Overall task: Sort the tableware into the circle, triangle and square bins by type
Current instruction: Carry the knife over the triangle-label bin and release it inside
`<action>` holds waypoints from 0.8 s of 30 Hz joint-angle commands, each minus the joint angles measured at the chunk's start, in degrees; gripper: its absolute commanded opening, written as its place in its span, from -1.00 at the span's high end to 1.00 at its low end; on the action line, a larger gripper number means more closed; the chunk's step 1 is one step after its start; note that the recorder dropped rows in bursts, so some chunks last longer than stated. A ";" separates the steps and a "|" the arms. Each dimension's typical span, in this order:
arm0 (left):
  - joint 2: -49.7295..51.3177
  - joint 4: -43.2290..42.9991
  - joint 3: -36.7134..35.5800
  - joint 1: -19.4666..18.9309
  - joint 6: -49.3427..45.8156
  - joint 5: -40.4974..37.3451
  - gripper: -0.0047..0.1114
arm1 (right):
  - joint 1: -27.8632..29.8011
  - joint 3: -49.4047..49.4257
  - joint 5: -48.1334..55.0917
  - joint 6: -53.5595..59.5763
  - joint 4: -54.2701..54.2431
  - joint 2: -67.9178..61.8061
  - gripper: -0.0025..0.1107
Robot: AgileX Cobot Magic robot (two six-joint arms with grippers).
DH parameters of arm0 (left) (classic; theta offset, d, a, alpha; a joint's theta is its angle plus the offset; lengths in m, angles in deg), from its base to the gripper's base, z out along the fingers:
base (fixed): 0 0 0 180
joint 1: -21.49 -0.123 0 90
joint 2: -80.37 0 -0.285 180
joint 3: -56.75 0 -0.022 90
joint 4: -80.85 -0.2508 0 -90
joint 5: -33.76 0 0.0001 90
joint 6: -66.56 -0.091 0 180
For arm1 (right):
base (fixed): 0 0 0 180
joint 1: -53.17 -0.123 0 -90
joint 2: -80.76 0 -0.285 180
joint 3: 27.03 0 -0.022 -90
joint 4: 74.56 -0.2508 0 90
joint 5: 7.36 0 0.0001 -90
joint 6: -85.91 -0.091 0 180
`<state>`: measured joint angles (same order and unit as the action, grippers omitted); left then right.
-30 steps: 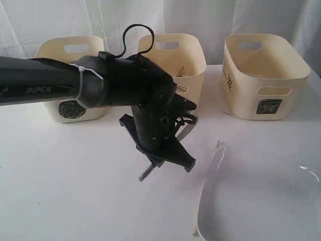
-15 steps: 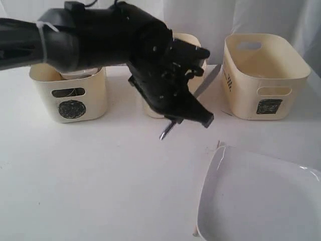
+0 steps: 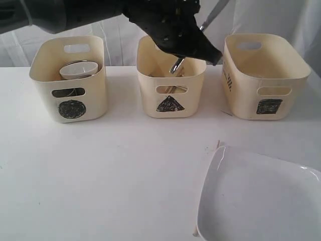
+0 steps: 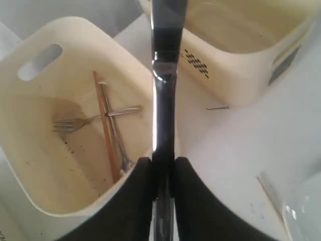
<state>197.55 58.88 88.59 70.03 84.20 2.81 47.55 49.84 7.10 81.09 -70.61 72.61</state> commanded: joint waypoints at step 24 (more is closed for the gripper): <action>13.95 1.81 9.30 -9.58 -1.62 9.93 0.92 | 0.54 0.35 -0.43 0.01 0.35 0.36 0.45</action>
<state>211.95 60.36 97.33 60.61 83.99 11.19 47.55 49.84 7.10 81.09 -70.61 72.61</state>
